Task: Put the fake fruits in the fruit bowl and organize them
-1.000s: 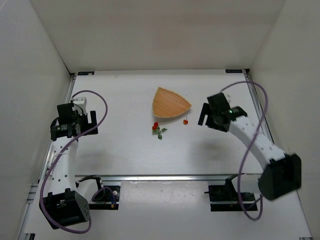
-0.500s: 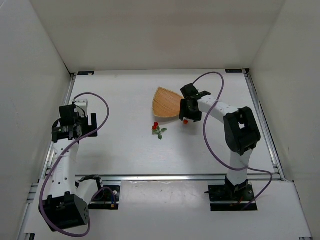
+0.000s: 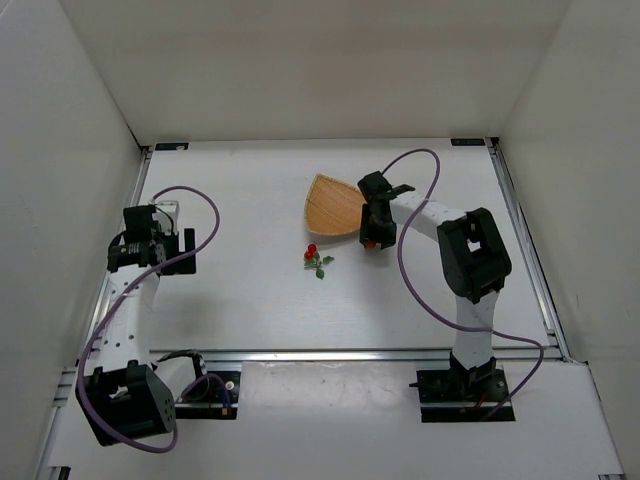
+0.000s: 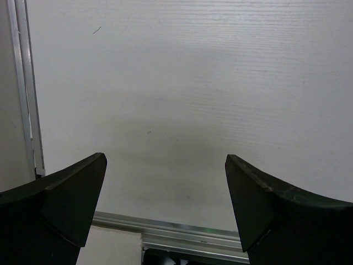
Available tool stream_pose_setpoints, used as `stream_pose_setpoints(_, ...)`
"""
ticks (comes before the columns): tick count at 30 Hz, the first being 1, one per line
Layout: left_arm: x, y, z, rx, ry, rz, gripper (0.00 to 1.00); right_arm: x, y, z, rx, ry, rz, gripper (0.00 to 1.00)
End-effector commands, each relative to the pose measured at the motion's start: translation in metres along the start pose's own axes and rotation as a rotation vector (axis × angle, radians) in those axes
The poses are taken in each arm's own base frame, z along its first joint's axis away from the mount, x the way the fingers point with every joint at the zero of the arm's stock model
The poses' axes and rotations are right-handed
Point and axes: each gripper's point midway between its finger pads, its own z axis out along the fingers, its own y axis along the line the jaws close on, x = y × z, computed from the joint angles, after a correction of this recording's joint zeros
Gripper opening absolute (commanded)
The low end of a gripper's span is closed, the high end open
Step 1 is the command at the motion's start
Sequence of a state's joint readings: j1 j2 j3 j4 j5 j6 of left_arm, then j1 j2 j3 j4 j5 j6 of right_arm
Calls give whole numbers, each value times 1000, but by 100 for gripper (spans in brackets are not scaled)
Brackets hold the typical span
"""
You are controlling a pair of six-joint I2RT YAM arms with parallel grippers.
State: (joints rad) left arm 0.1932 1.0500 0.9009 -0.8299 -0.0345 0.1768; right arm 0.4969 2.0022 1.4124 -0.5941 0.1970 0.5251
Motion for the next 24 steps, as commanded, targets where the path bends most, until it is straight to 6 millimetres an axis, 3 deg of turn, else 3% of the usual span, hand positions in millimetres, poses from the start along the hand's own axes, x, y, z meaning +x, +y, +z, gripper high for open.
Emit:
stream_pose_setpoints(1, -20, 5, -8, -15, -54, 11, 100, -3, 1, 5, 2, -4, 12, 53)
stream_pose_setpoints(7, -21, 0, -8, -4, -56, 25, 100, -6, -1, 11, 20, -14, -8, 53)
stream_pose_setpoints(11, -20, 1, -8, -13, -55, 25, 100, -7, -2, 11, 28, -19, -8, 28)
stream_pose_setpoints(15, -17, 1, -7, -11, -46, 25, 100, -6, -5, 9, 36, -23, -8, 26)
stream_pose_setpoints(18, -11, -6, -5, 11, -38, 71, 100, -2, -11, 1, 44, -31, -7, 22)
stream_pose_setpoints(20, -13, -14, -5, 33, -45, 148, 100, -2, -13, -16, 28, -59, 8, 22)
stream_pose_setpoints(21, -13, -21, -6, 30, -48, 217, 100, 8, -21, -19, 44, -52, 15, 22)
stream_pose_setpoints(22, -14, -24, -7, 27, -51, 288, 100, 4, -21, -36, 23, -88, 22, 20)
stream_pose_setpoints(24, -13, -31, -6, 27, -49, 371, 100, 6, -25, -51, 23, -123, 20, 20)
